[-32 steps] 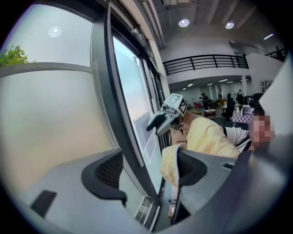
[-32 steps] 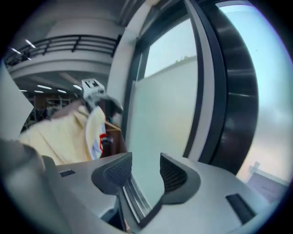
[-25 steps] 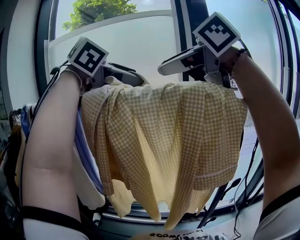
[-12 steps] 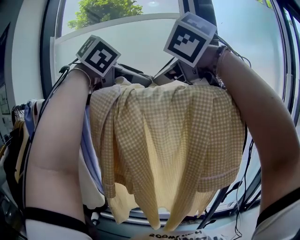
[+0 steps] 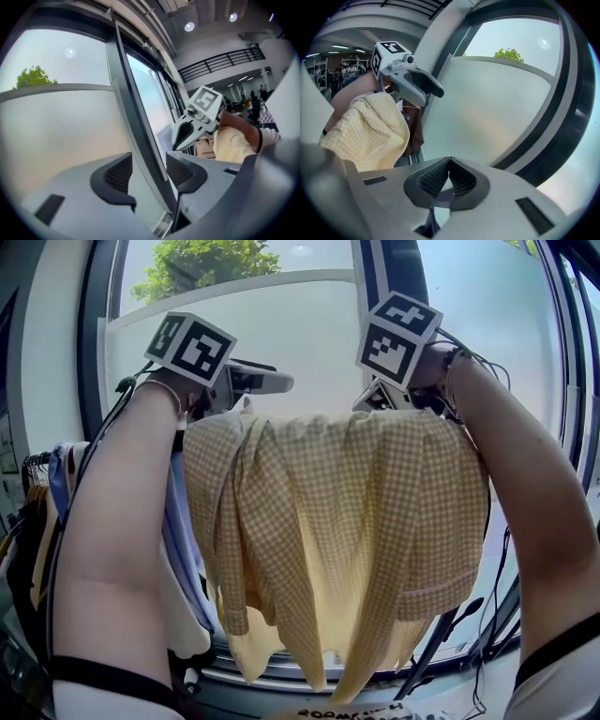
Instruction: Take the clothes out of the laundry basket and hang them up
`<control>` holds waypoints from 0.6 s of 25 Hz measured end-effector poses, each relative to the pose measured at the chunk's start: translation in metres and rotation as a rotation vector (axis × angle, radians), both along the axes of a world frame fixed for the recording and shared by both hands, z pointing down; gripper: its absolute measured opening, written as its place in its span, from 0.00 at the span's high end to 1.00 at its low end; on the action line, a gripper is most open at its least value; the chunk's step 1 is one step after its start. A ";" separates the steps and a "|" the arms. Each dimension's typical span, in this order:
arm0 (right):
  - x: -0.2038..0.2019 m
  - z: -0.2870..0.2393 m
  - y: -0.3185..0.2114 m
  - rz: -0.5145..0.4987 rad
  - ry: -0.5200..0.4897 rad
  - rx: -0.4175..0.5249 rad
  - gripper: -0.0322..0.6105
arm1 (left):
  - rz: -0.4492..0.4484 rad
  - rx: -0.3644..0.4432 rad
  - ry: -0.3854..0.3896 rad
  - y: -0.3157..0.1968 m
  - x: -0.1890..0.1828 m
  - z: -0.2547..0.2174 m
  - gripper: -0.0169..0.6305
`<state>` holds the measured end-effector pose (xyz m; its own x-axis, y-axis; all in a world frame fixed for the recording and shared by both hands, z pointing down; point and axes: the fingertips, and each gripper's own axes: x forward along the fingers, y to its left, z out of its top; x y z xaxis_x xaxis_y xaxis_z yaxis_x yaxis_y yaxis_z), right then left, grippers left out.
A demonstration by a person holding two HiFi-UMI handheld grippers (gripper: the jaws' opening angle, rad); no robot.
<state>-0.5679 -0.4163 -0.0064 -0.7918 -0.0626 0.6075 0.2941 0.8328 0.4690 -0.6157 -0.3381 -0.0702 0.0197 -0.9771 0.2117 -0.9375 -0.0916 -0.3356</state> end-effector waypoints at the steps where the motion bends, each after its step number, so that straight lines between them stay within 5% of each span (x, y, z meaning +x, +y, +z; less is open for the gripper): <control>1: 0.000 -0.001 0.002 -0.007 -0.008 -0.005 0.90 | -0.048 0.011 -0.027 0.001 -0.009 -0.002 0.62; 3: -0.001 -0.004 0.005 -0.020 -0.028 0.005 0.90 | -0.077 0.019 -0.070 0.002 -0.015 -0.005 0.68; 6: -0.003 -0.021 0.016 -0.063 -0.119 -0.011 0.90 | -0.115 0.063 -0.106 -0.001 -0.016 -0.019 0.93; 15: 0.012 -0.136 0.018 0.026 -0.685 0.148 0.90 | -0.332 0.391 -0.349 0.012 -0.007 -0.095 0.96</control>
<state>-0.5557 -0.3982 -0.1426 -0.9905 -0.1304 -0.0443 -0.1277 0.7485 0.6508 -0.6223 -0.3259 -0.1651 -0.3040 -0.9259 -0.2244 -0.7239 0.3777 -0.5774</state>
